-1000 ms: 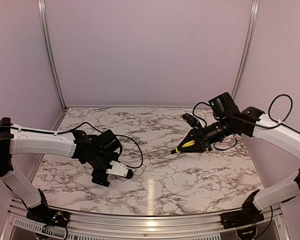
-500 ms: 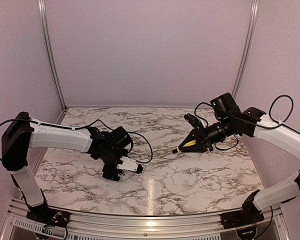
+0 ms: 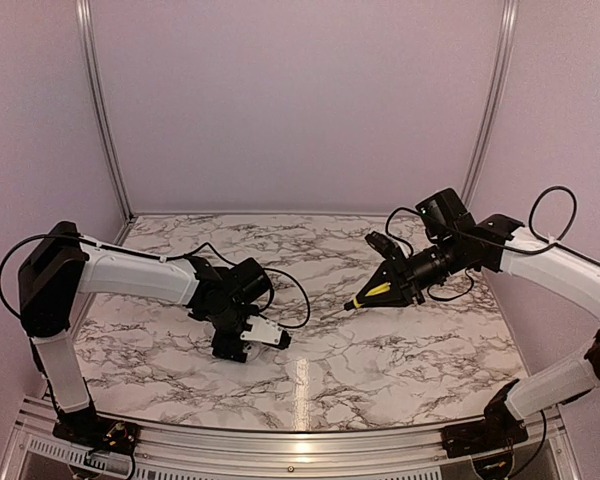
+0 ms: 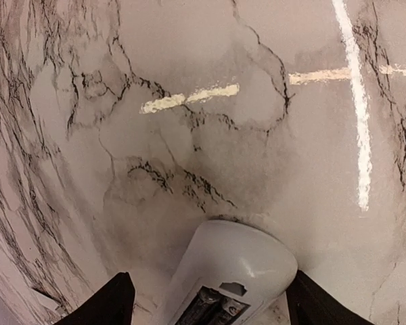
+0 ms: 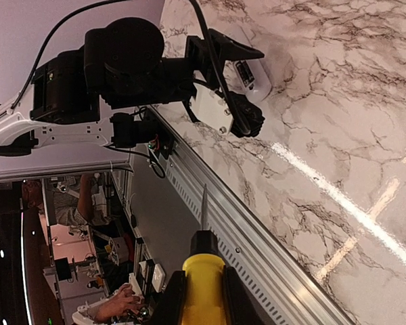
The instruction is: Unload the batteries from the remote control
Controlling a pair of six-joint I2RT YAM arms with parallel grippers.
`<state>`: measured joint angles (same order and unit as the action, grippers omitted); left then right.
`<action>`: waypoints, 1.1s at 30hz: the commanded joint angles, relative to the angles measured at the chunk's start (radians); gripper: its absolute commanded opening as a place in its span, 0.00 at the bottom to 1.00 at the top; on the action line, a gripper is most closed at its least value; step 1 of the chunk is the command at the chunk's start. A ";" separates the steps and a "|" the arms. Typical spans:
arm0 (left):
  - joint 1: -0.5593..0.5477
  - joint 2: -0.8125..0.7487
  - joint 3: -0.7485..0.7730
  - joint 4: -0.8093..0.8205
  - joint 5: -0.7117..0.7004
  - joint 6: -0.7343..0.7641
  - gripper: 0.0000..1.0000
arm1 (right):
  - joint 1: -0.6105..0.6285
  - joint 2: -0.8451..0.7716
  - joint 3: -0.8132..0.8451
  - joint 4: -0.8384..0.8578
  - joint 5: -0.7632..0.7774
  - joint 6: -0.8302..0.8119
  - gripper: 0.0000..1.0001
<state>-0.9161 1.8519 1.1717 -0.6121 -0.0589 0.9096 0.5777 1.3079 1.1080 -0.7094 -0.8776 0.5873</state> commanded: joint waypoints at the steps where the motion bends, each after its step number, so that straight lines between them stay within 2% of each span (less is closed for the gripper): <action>1: 0.008 0.033 0.035 0.000 0.006 -0.047 0.75 | -0.015 0.024 0.028 -0.034 -0.020 -0.045 0.00; 11: 0.009 0.074 0.096 0.006 0.036 -0.129 0.46 | -0.033 0.036 0.035 -0.070 -0.035 -0.091 0.00; 16: 0.009 0.093 0.135 0.001 0.052 -0.221 0.36 | -0.044 0.030 0.032 -0.080 -0.032 -0.103 0.00; 33: -0.016 0.089 0.205 0.022 0.142 -0.496 0.32 | -0.052 -0.012 0.020 -0.107 0.006 -0.131 0.00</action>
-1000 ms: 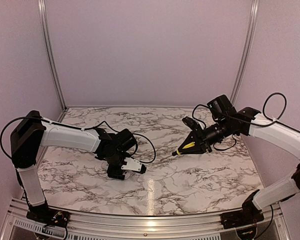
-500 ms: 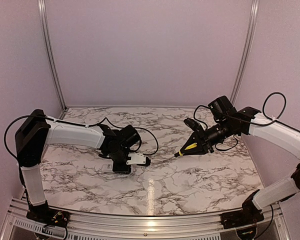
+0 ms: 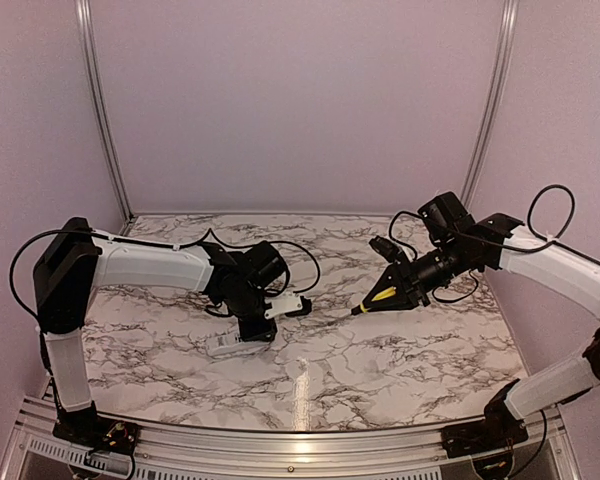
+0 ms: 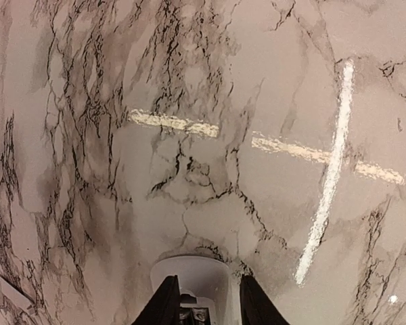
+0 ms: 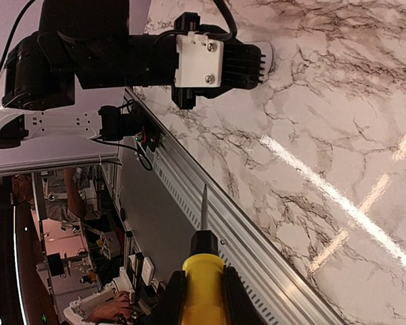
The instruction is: Unload the batteries from the remote control
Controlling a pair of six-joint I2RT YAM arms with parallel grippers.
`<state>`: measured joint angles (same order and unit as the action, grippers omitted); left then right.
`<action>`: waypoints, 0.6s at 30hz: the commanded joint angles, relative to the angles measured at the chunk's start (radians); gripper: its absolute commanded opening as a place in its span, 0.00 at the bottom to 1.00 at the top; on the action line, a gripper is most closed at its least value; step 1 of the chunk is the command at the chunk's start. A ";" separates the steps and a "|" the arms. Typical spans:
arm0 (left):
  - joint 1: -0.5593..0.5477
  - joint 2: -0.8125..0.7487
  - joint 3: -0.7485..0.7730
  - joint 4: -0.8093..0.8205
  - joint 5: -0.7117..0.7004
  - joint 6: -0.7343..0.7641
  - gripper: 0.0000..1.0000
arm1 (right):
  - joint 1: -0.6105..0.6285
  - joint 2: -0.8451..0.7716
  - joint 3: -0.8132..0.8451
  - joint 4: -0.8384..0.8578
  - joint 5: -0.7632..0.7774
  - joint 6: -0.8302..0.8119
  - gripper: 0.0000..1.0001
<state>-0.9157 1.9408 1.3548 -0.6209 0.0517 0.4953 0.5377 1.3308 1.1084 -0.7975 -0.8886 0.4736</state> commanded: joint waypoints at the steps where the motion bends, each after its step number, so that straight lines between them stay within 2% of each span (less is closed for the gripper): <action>1: -0.019 -0.008 0.018 0.043 0.026 -0.096 0.33 | -0.012 -0.041 0.017 -0.019 0.019 -0.016 0.00; 6: -0.015 -0.064 -0.016 0.050 0.000 -0.095 0.65 | -0.012 -0.084 -0.009 -0.013 0.028 0.004 0.00; 9: -0.002 -0.108 -0.060 0.041 -0.027 -0.074 0.75 | -0.012 -0.117 -0.028 -0.008 0.036 0.020 0.00; 12: 0.020 -0.156 -0.115 0.030 -0.038 -0.057 0.80 | -0.012 -0.141 -0.042 -0.006 0.042 0.039 0.00; 18: 0.093 -0.270 -0.266 0.063 0.018 -0.022 0.80 | -0.012 -0.188 -0.065 0.006 0.054 0.079 0.00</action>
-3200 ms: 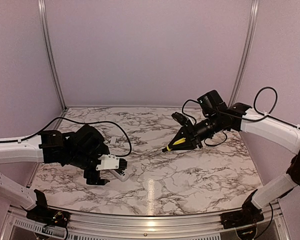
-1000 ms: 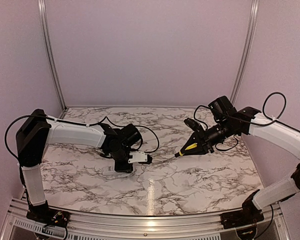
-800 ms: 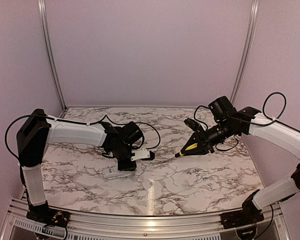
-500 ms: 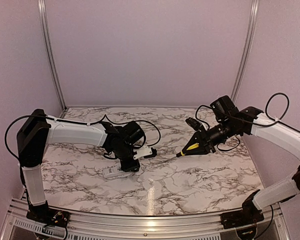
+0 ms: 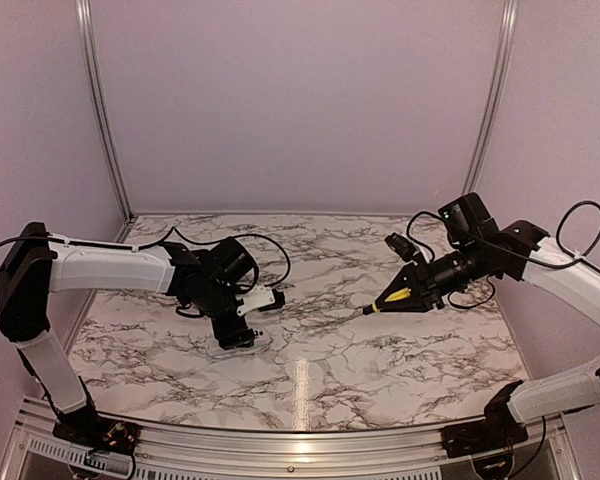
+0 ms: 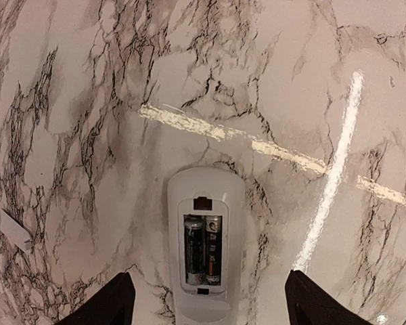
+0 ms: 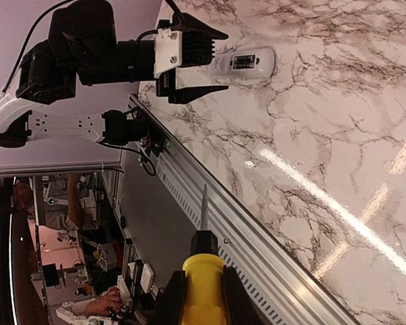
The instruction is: Unload the batteries from the remote control
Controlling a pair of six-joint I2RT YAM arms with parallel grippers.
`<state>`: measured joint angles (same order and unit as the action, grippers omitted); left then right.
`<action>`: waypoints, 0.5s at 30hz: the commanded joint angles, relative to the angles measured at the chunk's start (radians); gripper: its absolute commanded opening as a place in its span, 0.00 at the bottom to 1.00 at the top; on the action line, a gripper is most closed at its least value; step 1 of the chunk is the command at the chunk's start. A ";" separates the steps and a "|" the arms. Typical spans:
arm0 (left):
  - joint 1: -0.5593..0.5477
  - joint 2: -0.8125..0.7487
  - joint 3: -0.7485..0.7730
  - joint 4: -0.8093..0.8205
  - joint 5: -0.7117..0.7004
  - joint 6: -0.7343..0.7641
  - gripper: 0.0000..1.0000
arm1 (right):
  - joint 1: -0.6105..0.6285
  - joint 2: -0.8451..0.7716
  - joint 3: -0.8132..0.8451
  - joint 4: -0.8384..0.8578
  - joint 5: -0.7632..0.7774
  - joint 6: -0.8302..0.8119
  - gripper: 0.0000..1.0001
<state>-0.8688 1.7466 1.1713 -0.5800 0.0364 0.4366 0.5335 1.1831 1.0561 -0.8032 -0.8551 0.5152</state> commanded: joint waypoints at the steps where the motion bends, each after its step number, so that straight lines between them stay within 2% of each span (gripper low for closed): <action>1: 0.059 -0.096 -0.108 0.031 0.046 0.048 0.80 | -0.007 -0.047 -0.018 0.017 0.020 0.044 0.00; 7: 0.131 -0.173 -0.226 0.087 0.071 0.091 0.80 | -0.008 -0.061 -0.017 0.010 0.023 0.064 0.00; 15: 0.177 -0.149 -0.268 0.126 0.144 0.108 0.78 | -0.007 -0.057 -0.006 0.008 0.025 0.081 0.00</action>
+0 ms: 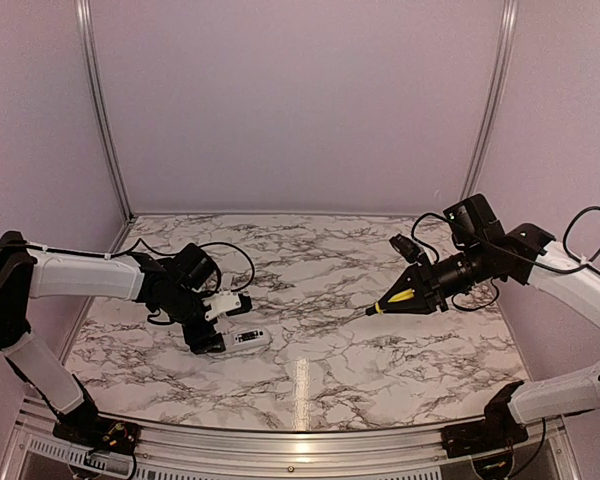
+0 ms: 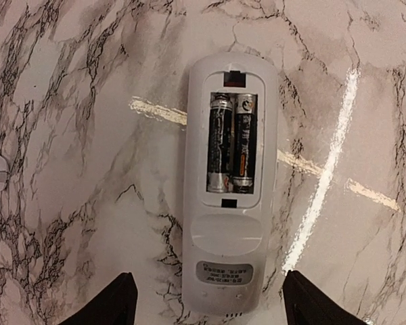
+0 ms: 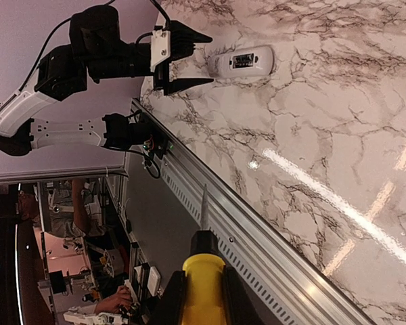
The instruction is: Unload the batteries from the remote control
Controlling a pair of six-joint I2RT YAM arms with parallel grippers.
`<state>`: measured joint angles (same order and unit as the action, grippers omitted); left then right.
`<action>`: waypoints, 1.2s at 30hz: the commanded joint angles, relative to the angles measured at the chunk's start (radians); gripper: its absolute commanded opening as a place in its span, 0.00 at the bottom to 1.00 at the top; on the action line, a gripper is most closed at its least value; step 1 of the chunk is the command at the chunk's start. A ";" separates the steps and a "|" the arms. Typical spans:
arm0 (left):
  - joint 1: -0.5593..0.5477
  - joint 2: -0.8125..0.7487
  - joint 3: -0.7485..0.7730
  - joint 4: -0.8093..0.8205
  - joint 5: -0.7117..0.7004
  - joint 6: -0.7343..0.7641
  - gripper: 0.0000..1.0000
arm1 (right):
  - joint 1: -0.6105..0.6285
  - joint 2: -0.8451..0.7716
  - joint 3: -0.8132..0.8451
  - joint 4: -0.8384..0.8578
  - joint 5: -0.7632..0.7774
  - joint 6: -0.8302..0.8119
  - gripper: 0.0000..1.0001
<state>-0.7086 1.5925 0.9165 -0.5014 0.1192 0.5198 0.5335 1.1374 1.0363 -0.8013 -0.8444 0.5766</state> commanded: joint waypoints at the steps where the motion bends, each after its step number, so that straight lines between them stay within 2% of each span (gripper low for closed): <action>1: 0.019 0.010 -0.013 0.044 0.071 0.030 0.77 | -0.007 -0.011 0.017 0.006 0.015 0.022 0.00; 20: 0.019 0.129 0.019 -0.001 0.087 0.117 0.70 | -0.008 -0.029 0.010 0.023 0.036 0.077 0.00; 24: 0.020 0.142 0.021 -0.004 0.089 0.132 0.64 | -0.008 -0.027 0.012 0.025 0.039 0.083 0.00; 30: 0.020 0.163 0.028 -0.011 0.097 0.139 0.49 | -0.008 -0.024 0.016 0.022 0.045 0.094 0.00; 36: 0.014 0.147 0.057 -0.018 0.121 0.087 0.37 | -0.007 -0.019 0.020 0.020 0.051 0.094 0.00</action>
<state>-0.6926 1.7187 0.9459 -0.4961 0.2127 0.6384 0.5335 1.1267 1.0363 -0.7937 -0.8158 0.6598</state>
